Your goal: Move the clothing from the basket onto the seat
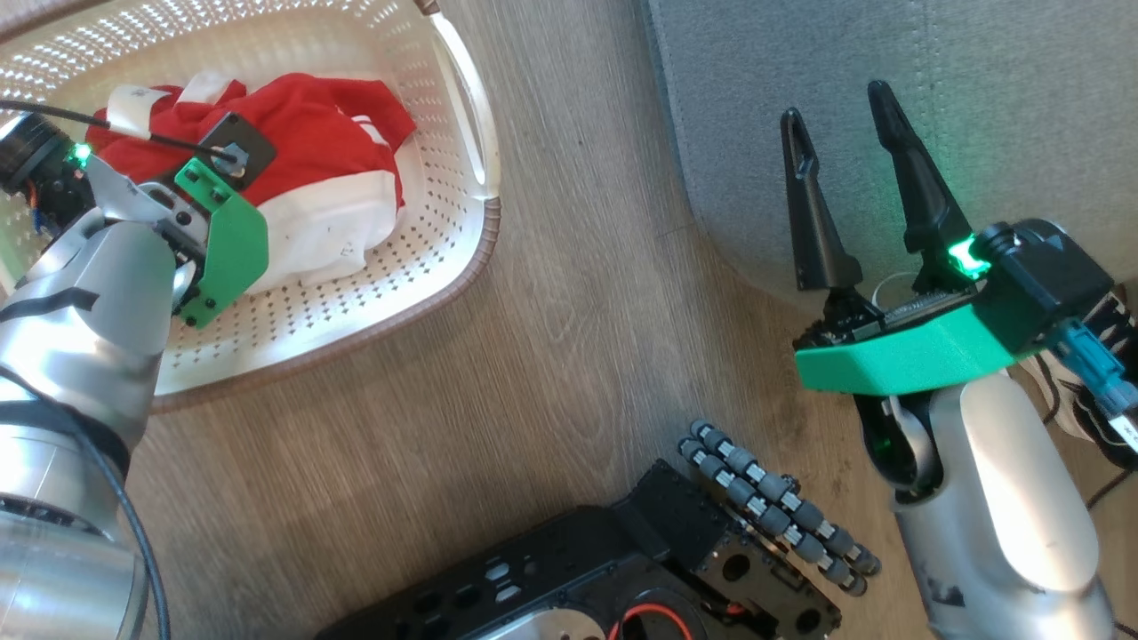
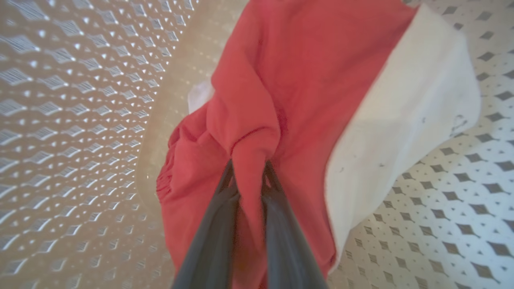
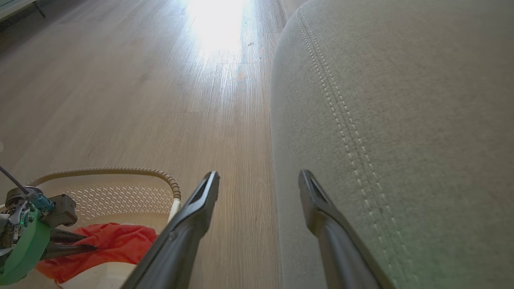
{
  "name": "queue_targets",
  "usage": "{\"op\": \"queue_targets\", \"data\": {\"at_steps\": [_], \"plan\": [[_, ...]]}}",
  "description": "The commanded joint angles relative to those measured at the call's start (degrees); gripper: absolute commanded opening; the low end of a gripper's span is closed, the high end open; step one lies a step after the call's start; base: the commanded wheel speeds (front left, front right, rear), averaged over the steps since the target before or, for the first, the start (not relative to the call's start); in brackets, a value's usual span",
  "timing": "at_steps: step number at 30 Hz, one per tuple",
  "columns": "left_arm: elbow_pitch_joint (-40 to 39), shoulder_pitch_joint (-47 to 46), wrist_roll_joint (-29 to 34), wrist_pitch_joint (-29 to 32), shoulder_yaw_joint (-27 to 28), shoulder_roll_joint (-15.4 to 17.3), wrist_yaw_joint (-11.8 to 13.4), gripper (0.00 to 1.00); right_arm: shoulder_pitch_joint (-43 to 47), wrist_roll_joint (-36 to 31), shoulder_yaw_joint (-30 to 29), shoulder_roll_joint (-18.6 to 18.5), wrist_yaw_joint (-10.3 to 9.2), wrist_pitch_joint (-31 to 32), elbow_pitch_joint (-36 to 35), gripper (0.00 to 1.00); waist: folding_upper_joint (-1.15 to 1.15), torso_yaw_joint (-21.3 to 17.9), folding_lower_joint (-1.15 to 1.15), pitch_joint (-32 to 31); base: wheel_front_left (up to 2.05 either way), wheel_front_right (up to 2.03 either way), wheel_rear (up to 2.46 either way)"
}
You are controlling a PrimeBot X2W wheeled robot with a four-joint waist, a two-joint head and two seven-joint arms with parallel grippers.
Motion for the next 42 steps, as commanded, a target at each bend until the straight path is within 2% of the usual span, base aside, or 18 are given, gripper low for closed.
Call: {"op": "queue_targets", "data": {"at_steps": [1,8,16,21,23,33,39,42], "plan": [[-0.6,0.9,-0.6,-1.0,1.0,1.1,0.6,0.0,0.8,-0.4,0.9,0.2,0.4,-0.5,-1.4,1.0,0.0,0.0,0.0,-0.6,0.0,0.0,0.0],[-0.6,2.8,-3.8,-5.1,2.5,-1.5,1.4,0.0,0.0,-2.7,-0.3,0.2,0.4,-0.5,-0.2,1.0,0.0,2.8,0.0,-6.4,0.0,0.0,0.0],[-0.7,7.4,-7.1,-10.3,3.7,-5.0,2.4,0.0,1.4,-5.8,-1.1,0.2,0.4,-0.5,2.6,1.0,0.0,6.8,0.0,-17.6,0.0,0.0,0.0],[-3.0,11.1,-10.5,-11.6,5.9,-7.0,3.2,0.0,3.6,-8.0,-1.8,0.2,0.4,-0.5,4.9,1.0,0.0,9.5,0.0,-25.2,0.0,0.0,0.0],[-4.2,11.8,-11.2,-11.7,6.4,-7.2,3.5,0.0,4.1,-8.3,-1.9,0.2,0.4,-0.5,5.1,1.0,0.0,9.9,0.0,-26.4,0.0,0.0,0.0],[-25.7,22.5,-16.7,-11.7,12.5,-6.5,6.6,0.0,9.0,-10.5,-2.8,0.2,0.4,-0.5,6.8,1.0,0.0,13.4,0.0,-38.1,0.0,0.0,0.0],[-39.2,28.4,-17.5,-11.7,17.1,-6.0,8.7,0.0,11.6,-11.3,-2.6,0.2,0.4,-0.5,7.7,1.0,0.0,14.8,0.0,-43.4,0.0,0.0,0.0],[-46.1,31.3,-17.9,-11.7,19.7,-6.4,8.9,0.0,12.8,-11.4,-2.7,0.2,0.4,-0.5,7.8,1.0,0.0,15.4,0.0,-45.6,0.0,0.0,0.0]]}}
